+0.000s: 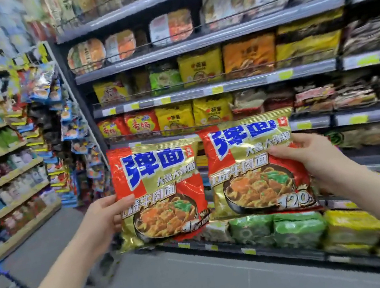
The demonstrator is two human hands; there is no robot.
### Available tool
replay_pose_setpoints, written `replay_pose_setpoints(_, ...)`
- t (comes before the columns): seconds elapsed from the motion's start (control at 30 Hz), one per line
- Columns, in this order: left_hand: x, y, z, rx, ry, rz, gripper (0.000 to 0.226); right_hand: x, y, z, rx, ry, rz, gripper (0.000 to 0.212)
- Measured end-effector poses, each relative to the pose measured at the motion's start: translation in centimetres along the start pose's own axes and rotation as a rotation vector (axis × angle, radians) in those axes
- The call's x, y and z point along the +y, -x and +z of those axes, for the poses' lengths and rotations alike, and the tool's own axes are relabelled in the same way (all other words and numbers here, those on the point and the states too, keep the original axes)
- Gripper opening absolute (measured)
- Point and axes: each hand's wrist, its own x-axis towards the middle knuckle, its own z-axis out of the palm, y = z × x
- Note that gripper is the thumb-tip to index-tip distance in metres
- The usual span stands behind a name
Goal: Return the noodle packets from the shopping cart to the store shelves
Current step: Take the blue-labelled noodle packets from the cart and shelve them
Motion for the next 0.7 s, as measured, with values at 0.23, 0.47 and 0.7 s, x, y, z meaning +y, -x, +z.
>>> replay_pose_setpoints(0.23,0.0,-2.8,16.5,-0.210,-0.002,-0.015,0.061,-0.8,6.0,-16.2,0.281,-0.017,0.015,0.020)
replay_pose_setpoints(0.47,0.6,-1.2,36.5,-0.465,-0.040,-0.009,0.043,-1.6,13.6,-32.2,0.529,0.039,0.044,0.072)
replay_pose_setpoints(0.7,0.6,1.3,50.8,-0.617,-0.013,0.010,0.034,-2.4,19.5,-44.5,0.742,0.032,0.000,0.082)
